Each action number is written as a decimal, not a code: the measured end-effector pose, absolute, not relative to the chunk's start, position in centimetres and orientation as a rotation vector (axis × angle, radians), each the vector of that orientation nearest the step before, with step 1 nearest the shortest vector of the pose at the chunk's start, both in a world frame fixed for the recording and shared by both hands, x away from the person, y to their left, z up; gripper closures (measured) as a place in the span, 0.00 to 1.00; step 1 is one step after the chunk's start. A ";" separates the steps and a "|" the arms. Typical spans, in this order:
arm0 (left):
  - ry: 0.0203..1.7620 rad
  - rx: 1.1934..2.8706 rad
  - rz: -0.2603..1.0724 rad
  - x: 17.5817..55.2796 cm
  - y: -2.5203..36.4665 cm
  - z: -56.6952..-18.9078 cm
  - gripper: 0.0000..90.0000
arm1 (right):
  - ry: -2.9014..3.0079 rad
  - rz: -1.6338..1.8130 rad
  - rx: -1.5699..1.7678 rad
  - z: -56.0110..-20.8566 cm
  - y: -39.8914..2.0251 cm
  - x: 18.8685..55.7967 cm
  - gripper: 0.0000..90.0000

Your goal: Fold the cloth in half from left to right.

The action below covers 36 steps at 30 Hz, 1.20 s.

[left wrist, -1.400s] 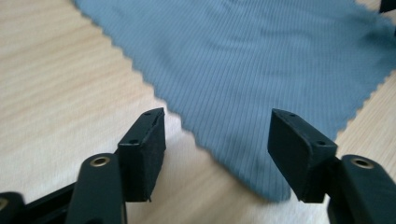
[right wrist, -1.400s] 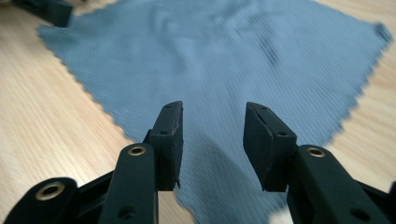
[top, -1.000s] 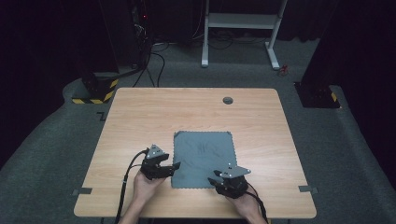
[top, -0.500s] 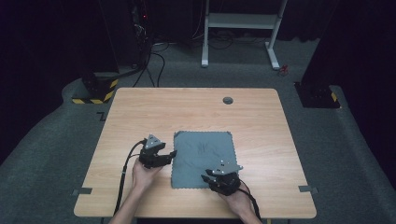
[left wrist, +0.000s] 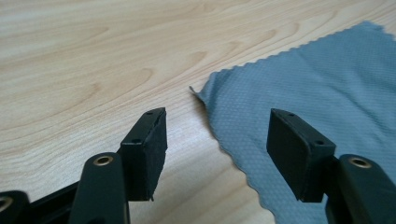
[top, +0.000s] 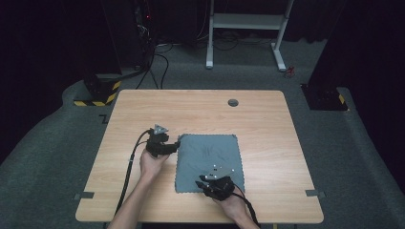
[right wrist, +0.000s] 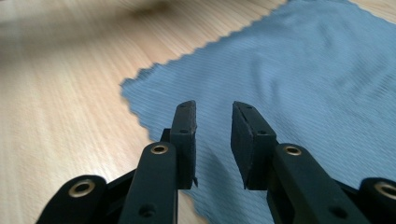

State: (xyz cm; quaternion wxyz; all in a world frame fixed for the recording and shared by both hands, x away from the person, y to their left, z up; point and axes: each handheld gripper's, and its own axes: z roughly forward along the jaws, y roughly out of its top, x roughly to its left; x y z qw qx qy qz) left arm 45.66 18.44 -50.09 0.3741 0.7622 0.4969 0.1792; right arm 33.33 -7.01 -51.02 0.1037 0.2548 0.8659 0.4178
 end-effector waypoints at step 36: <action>1.369 2.027 0.544 50.3 16.1 -51.6 0.68 | 2.629 1.227 0.610 -51.3 -2.6 32.5 0.75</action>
